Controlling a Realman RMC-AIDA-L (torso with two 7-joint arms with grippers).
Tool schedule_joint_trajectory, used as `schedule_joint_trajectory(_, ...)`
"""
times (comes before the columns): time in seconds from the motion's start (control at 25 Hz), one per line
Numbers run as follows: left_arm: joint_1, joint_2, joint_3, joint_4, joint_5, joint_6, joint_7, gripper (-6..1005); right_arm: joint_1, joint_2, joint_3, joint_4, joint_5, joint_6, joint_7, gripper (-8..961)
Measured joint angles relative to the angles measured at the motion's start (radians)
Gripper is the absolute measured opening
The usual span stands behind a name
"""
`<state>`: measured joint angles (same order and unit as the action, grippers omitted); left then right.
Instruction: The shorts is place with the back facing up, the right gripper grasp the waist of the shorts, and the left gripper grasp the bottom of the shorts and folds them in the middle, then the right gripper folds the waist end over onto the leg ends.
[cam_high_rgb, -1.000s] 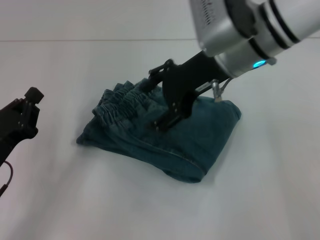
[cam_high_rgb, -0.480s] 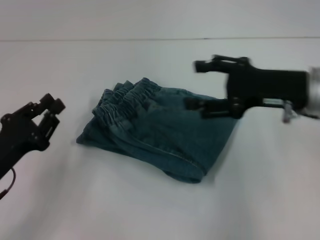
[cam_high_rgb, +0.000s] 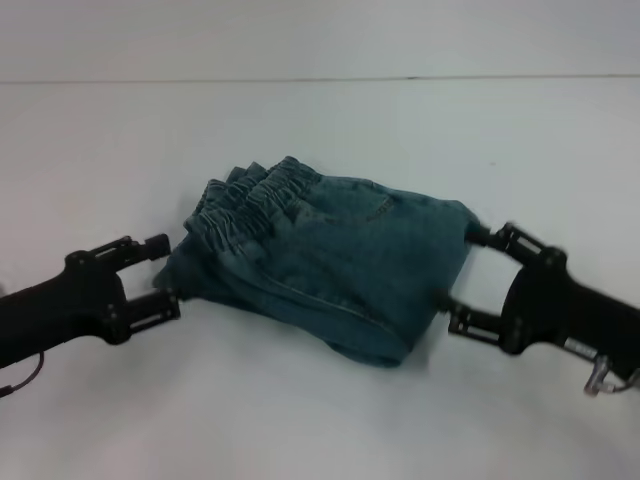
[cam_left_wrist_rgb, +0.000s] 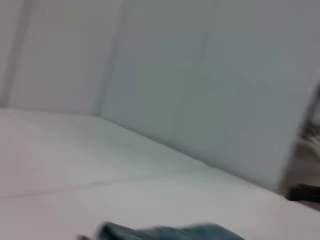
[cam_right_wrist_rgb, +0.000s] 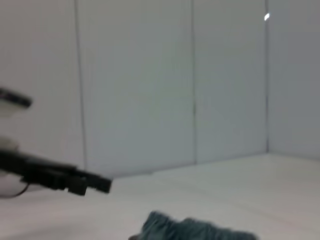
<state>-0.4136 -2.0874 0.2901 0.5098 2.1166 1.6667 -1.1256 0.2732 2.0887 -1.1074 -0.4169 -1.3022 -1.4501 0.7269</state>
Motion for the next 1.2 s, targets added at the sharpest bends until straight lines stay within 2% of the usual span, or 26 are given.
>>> schedule_joint_trajectory(0.28,-0.014,0.011,0.004,0.032,0.068,0.045,0.031,850,0.016,0.006,-0.017,0.068,-0.049,0.007,-0.045,924)
schedule_joint_trajectory(0.68,-0.011,0.001,0.024,0.035,0.074,0.046,0.068,905,0.009,0.004,-0.014,0.092,-0.049,0.029,-0.066,924)
schedule_joint_trajectory(1.0,0.006,-0.026,0.022,0.034,0.066,0.043,0.115,911,0.008,0.004,-0.009,0.099,-0.045,0.028,-0.066,924)
schedule_joint_trajectory(1.2,0.019,-0.030,0.025,0.034,0.074,0.061,0.138,911,0.007,0.004,-0.013,0.099,-0.048,0.021,-0.066,924)
